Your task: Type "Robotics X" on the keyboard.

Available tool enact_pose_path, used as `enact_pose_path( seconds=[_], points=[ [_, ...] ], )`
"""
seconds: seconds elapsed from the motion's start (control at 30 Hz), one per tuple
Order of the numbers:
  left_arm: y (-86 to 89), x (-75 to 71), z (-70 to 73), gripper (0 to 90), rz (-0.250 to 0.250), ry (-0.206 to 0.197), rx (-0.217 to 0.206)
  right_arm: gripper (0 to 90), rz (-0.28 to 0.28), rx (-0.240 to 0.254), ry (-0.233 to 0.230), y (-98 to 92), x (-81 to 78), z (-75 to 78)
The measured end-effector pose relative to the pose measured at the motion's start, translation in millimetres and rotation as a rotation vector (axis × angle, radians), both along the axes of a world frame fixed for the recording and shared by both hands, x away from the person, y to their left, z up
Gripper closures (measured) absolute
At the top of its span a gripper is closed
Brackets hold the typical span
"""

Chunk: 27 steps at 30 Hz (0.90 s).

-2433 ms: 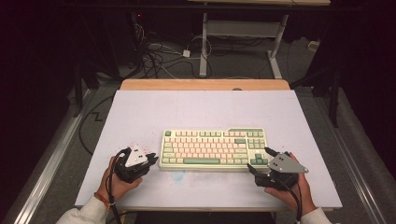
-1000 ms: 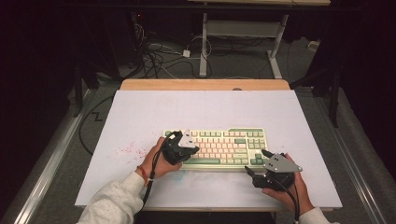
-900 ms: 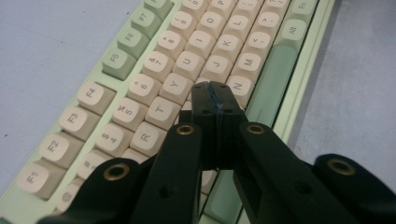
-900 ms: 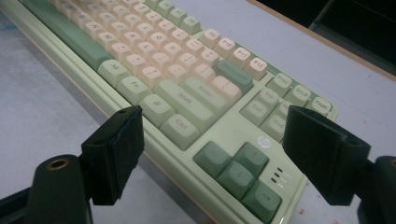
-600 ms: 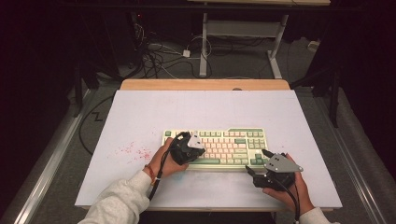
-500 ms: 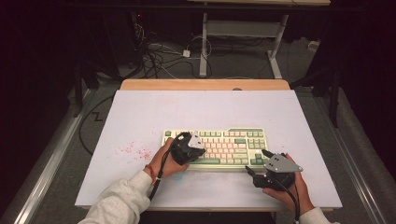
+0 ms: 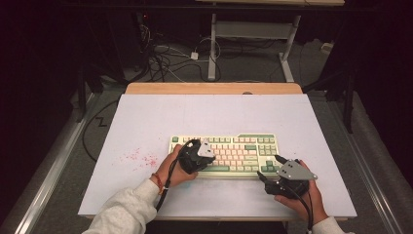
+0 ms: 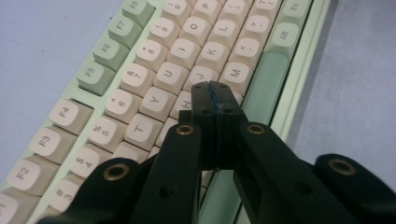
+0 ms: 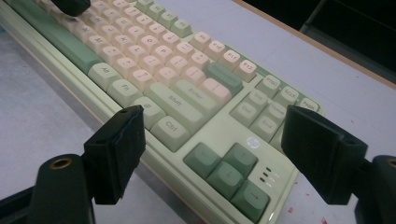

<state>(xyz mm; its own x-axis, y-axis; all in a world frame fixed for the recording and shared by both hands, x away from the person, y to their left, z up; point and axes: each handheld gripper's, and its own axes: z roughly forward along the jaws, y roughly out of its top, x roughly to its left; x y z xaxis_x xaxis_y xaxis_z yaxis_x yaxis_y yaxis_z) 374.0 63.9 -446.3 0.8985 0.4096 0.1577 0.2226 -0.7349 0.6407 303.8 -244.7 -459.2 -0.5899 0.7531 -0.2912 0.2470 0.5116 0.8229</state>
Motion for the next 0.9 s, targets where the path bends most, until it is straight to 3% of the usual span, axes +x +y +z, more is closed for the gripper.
enact_pose_path(
  seconds=[0.2,0.4,0.53,0.6,0.73,0.8,0.9],
  points=[
    [14.6,-1.4,7.7,84.3,0.023,-0.037,-0.055,22.3,0.003,-0.007,0.0,0.7,-0.2,-0.3],
    [32.1,-6.4,13.0,73.8,0.034,-0.073,-0.085,22.3,0.004,-0.006,0.004,-0.1,0.1,-0.1],
    [44.2,-11.0,14.8,61.2,0.032,-0.109,-0.074,22.6,0.007,0.0,0.005,0.2,-0.2,-0.3],
    [51.0,-14.5,14.9,50.3,0.059,-0.146,-0.077,22.7,0.007,0.001,0.008,0.1,0.1,-0.5],
    [68.0,-20.2,13.7,34.2,0.095,-0.171,-0.097,22.9,0.011,-0.003,0.013,0.9,0.4,-1.3],
    [76.2,-23.8,11.6,29.5,0.117,-0.201,-0.085,23.1,0.012,-0.005,0.018,0.9,0.7,-1.8],
    [91.0,-28.6,8.0,23.8,0.157,-0.214,-0.108,27.6,0.014,-0.004,0.028,1.5,0.7,-1.8]
  ],
)
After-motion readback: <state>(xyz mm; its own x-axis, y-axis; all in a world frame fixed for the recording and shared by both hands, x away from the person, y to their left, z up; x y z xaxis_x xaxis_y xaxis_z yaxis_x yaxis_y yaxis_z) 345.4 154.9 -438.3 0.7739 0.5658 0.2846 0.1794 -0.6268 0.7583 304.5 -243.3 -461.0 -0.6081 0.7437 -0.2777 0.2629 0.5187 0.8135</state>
